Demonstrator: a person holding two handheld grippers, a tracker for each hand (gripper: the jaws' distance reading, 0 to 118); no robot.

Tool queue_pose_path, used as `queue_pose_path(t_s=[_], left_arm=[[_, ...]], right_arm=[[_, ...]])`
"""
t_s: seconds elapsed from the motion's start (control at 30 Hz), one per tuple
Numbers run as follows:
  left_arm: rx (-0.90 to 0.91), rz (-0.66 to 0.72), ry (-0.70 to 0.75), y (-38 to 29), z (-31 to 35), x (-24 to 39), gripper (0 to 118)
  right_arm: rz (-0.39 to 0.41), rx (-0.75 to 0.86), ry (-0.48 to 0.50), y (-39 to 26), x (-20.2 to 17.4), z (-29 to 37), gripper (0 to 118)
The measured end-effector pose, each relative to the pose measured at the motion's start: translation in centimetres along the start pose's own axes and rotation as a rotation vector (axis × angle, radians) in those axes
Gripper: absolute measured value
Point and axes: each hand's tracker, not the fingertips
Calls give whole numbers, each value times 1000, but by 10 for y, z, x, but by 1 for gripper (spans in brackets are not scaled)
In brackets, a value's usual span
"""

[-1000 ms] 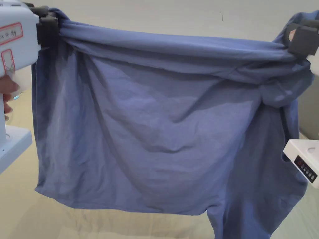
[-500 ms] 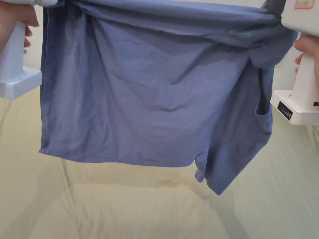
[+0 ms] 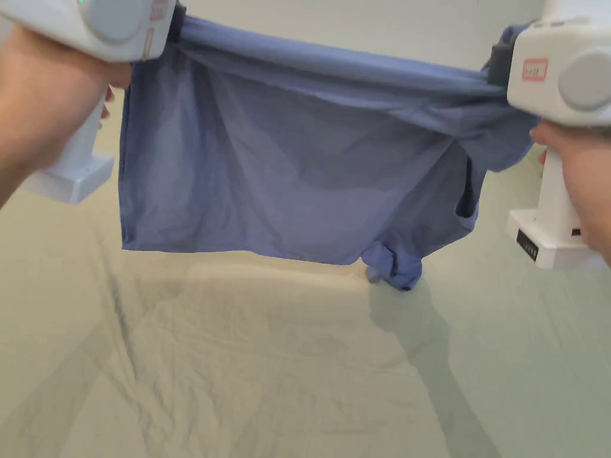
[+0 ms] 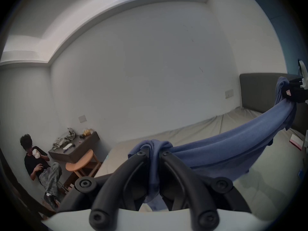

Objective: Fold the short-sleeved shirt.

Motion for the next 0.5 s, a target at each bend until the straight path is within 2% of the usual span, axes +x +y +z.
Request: queue_pose_path(t_s=[0.17,0.37,0.5], left_arm=[[-91,-40,-22,-85,-9,23,8],[-277,-61,-72,-201,34,62,8],[-433,-78,-108,-281,65,78,8]], right_arm=[[32,-196,78,-80,-15,-8,12],[79,-374,128,-188,-40,21,12],[30,-529,187,-262,-50,53,12]])
